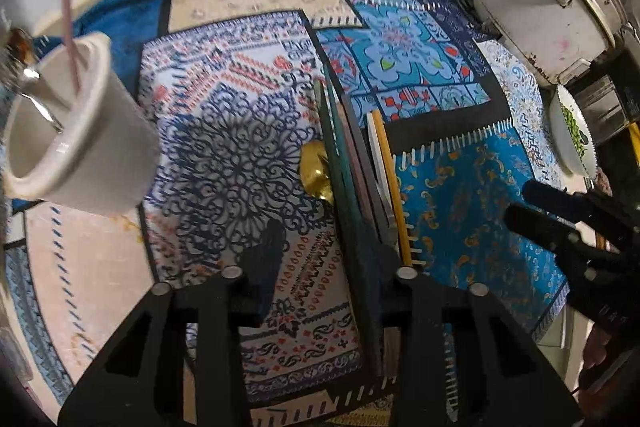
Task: Organize utensils
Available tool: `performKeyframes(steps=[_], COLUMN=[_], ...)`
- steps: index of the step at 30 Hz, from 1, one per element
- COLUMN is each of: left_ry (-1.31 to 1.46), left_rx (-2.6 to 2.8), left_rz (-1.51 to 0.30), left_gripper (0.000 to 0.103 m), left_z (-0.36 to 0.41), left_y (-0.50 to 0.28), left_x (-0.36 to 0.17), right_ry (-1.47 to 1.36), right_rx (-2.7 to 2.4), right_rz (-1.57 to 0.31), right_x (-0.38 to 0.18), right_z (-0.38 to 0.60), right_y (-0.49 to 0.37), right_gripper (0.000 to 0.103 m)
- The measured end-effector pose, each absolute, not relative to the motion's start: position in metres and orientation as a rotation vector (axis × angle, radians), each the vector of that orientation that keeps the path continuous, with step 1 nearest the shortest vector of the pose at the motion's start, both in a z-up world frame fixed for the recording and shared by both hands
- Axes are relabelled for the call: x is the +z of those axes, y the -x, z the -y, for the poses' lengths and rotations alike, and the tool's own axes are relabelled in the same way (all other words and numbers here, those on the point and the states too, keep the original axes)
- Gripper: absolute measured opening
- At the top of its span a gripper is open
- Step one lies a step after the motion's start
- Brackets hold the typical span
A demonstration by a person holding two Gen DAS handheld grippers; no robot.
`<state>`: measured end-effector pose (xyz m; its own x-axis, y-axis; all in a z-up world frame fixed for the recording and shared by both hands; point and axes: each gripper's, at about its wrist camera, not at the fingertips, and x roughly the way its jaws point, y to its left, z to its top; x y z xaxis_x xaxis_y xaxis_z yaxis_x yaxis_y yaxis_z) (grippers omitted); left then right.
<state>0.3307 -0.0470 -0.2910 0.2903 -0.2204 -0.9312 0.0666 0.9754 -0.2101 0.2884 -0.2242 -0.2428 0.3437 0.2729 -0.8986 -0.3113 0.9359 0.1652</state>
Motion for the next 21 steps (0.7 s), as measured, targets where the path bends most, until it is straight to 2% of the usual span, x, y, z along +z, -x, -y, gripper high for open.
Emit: performKeyframes(steps=[3,12,21], left_ry=[0.162,0.274,0.245], left_rx=[-0.198,-0.188,-0.188], left_rz=[-1.273,-1.256,-1.283], left_gripper=[0.025,0.025,0.025], left_z=[0.049,0.043,0.049], left_y=[-0.335,-0.374,-0.404], left_x=[-0.296,-0.296,-0.31], right_ry=[0.028,-0.016,-0.04], right_rx=[0.385,0.388,0.382], right_rz=[-1.177,-1.207,-1.223], right_x=[-0.249,-0.261,-0.265], right_z=[0.226,0.23,0.236], right_y=[-0.291,-0.3,-0.307], right_gripper=[0.034,0.034,0.034])
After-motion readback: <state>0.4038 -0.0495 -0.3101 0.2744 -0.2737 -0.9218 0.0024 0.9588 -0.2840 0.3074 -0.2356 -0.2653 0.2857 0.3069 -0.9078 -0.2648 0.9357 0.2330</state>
